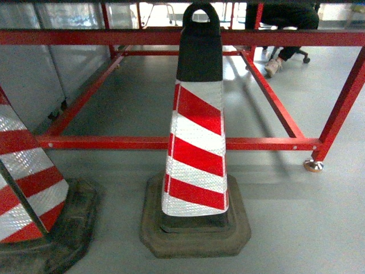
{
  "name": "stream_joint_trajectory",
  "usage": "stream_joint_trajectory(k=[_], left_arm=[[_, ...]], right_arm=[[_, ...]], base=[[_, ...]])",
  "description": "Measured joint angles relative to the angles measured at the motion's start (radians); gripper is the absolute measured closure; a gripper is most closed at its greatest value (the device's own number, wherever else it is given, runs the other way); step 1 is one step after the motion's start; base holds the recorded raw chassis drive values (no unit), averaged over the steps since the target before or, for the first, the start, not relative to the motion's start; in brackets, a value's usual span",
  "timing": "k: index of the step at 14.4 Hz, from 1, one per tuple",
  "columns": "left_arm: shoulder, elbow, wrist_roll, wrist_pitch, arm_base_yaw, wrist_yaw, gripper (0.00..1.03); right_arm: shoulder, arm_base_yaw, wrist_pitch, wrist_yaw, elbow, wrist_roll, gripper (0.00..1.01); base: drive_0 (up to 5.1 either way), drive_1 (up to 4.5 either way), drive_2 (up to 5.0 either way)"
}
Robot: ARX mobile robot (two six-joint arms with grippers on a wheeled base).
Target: Sort blue parts and orange caps into right shelf containers
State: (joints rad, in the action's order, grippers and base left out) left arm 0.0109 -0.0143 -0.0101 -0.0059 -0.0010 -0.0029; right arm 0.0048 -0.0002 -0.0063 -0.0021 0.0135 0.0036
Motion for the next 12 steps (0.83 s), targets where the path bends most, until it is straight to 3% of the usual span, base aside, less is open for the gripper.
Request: stream_joint_trajectory(k=[12], left_arm=[[0.0,0.0,0.011,0.002,0.0,0.003,0.05]], right_arm=[[0.0,0.0,0.0,0.002,0.0,-0.001,0.03]], base=[[0.0,0.0,0.0]])
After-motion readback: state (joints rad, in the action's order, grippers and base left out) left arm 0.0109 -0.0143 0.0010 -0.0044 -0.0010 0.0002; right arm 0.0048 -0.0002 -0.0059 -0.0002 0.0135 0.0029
